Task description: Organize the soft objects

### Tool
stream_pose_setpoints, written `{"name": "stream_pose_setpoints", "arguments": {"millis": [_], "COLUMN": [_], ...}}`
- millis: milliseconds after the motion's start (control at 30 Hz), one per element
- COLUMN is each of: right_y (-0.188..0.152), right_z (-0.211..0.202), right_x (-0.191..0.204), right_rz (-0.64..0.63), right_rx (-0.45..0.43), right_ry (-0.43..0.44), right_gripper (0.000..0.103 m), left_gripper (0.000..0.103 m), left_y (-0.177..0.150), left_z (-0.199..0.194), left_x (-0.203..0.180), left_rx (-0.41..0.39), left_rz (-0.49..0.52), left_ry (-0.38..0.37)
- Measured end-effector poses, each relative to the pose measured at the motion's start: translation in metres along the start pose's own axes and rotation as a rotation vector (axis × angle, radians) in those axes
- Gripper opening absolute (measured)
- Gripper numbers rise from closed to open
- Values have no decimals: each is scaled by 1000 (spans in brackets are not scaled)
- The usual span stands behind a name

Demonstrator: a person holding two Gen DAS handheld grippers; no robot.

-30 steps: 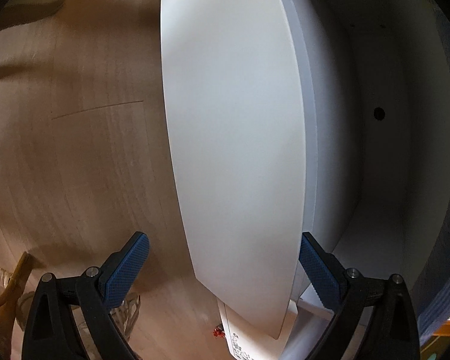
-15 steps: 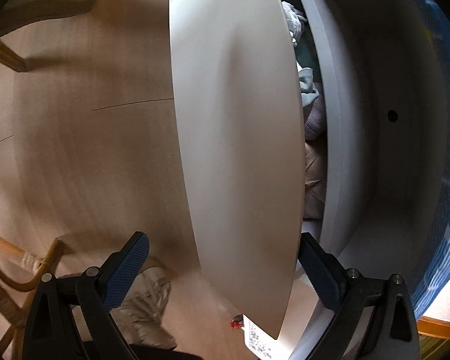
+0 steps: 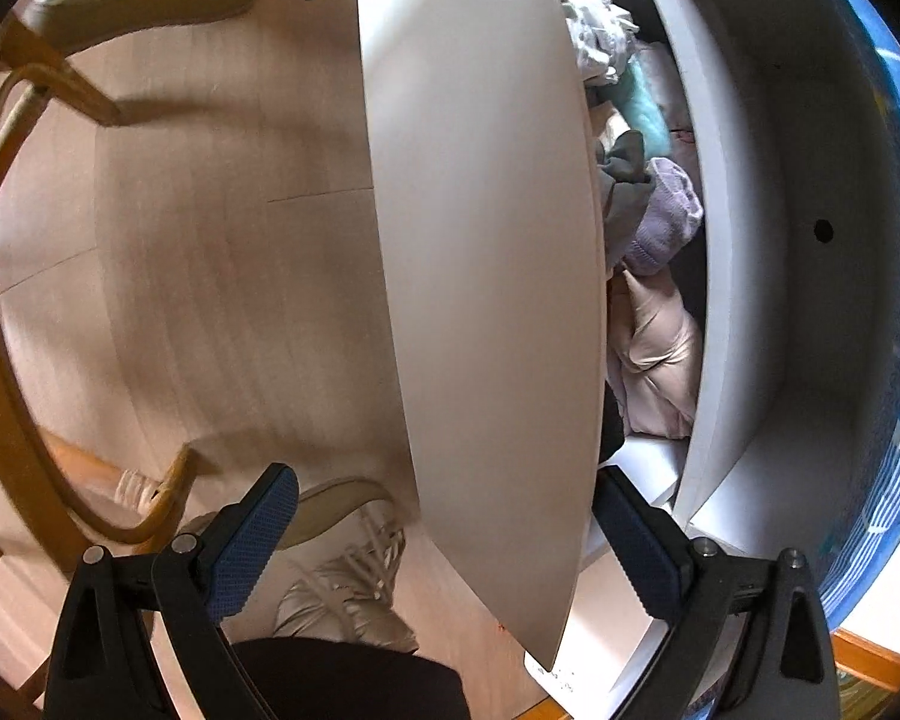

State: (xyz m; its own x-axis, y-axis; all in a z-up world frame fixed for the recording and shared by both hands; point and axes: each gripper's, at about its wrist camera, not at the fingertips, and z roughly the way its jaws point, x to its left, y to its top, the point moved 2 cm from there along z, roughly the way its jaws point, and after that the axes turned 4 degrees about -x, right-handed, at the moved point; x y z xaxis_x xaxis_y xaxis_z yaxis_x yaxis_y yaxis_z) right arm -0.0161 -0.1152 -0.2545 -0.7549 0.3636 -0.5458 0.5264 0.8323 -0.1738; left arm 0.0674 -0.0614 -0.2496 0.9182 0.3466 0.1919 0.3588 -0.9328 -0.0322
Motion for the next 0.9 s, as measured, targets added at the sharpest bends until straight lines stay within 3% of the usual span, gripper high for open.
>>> {"name": "stream_pose_setpoints", "arguments": {"millis": [167,233,433,633,800,900], "right_y": [-14,-14,-10,-6,-17,-28], "right_z": [-11,-21,-48,-77,-73,-59], "right_x": [15,15,-1,-45,-91,-118], "right_rz": [-54,-61,12,213,445,589], "right_rx": [3,-28,-123,-202,-167,-111], "right_ry": [73,130,186,239,271,273], "right_gripper": [100,93,93,93,93,92], "left_gripper": [103,103,103,103,102,102], "left_y": [-4,-6,-12,-15,-20,-12], "left_z": [-7,-14,-27,-31,-47,-49], "left_x": [-15,-18,-24,-23,-21,-9], "left_rx": [61,71,121,137,156,168], "left_rz": [62,59,141,118,126,75], "left_ry": [-32,-60,-66,-129,-160,-174]}}
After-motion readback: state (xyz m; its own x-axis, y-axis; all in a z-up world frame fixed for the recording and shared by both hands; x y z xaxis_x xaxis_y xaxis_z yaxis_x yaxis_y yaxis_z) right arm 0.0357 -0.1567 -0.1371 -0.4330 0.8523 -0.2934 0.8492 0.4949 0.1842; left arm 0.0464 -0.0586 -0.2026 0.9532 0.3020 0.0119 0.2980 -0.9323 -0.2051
